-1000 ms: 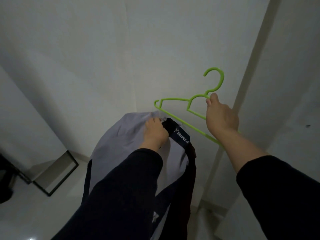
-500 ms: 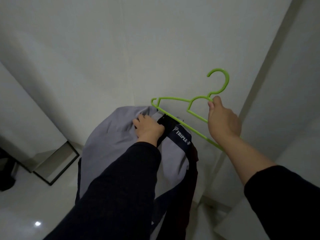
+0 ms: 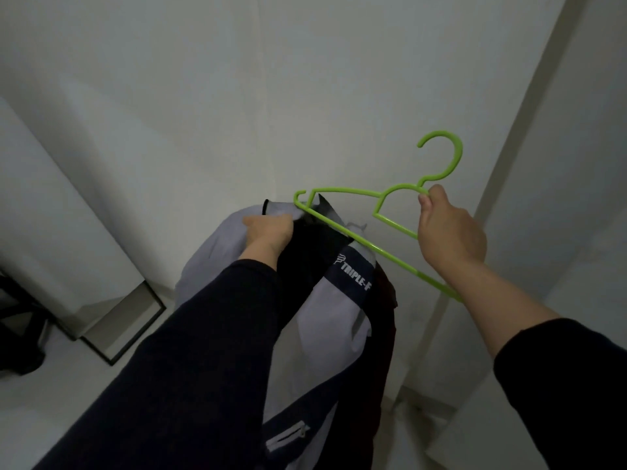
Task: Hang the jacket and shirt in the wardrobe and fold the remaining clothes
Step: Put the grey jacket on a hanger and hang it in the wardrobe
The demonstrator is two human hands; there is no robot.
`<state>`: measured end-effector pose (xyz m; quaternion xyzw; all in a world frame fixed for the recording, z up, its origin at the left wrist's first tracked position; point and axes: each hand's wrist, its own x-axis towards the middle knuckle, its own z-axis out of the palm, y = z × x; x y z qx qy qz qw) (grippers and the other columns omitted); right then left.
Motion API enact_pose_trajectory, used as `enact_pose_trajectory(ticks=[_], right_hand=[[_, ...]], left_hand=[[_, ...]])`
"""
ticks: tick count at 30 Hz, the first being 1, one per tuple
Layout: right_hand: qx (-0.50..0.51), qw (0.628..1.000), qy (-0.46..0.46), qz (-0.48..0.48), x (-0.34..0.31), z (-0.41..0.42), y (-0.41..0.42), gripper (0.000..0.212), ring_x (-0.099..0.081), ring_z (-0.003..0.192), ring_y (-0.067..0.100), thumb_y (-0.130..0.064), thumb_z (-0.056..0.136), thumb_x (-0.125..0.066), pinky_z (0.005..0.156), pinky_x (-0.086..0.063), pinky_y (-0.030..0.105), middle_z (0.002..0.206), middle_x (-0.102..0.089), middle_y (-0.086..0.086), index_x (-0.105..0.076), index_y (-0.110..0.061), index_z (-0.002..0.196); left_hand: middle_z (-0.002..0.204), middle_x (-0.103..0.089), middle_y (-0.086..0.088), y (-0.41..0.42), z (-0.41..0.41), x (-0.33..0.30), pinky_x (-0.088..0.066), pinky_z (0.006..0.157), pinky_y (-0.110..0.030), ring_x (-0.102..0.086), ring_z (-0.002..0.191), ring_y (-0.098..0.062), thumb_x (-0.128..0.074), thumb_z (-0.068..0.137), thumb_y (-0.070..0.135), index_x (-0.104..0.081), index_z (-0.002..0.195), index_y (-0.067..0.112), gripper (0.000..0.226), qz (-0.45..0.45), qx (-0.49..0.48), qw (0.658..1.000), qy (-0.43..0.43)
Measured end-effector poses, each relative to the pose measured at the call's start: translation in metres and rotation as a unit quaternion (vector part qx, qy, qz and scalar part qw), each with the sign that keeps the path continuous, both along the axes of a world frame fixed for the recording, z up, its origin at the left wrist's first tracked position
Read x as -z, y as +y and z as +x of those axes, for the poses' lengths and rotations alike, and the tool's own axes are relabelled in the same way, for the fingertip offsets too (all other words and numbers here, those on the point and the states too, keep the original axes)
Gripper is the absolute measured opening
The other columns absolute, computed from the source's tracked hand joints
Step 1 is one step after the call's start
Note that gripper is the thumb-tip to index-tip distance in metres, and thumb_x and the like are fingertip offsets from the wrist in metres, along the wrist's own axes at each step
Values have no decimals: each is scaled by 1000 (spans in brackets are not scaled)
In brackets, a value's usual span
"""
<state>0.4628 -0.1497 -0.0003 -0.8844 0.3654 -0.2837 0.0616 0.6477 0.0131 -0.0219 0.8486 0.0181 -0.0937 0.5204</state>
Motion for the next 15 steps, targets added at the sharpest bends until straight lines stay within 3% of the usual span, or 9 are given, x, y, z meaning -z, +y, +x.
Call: enact_pose_trajectory(ticks=[3,6,9,15], right_hand=[[-17,1000,6,-8,-6,-1,14,33,-45,63,31,-38,103,-17,54,-30,34,63,-40,6,-39,-14,106],[-40,999,-2,-19,-12,-2,28,32,-43,63,30,-38,103,-18,54,-29,34,61,-37,4,-39,-14,105],[-76,996,-25,-36,-17,-3,43,30,-42,60,30,-37,103,-20,50,-26,34,58,-36,2,-39,-14,101],[-124,984,-110,-59,-34,-1,70,30,-42,57,32,-35,103,-25,50,-27,35,61,-45,13,-43,-11,99]], left_hand=[[130,-54,-19,28,5,-15,-46,93,-37,-55,118,-33,-67,81,19,-44,133,-1,61,89,34,995,-29],[126,-58,-22,58,12,-26,-45,90,-37,-56,116,-37,-51,94,17,-55,121,-1,33,163,28,979,-117],[116,-62,-18,87,15,-41,-45,79,-35,-60,106,-37,-49,91,19,-61,110,4,27,174,-2,969,-177],[104,-65,-15,135,15,-69,-43,69,-31,-62,93,-34,-53,87,23,-63,100,4,25,141,-31,971,-193]])
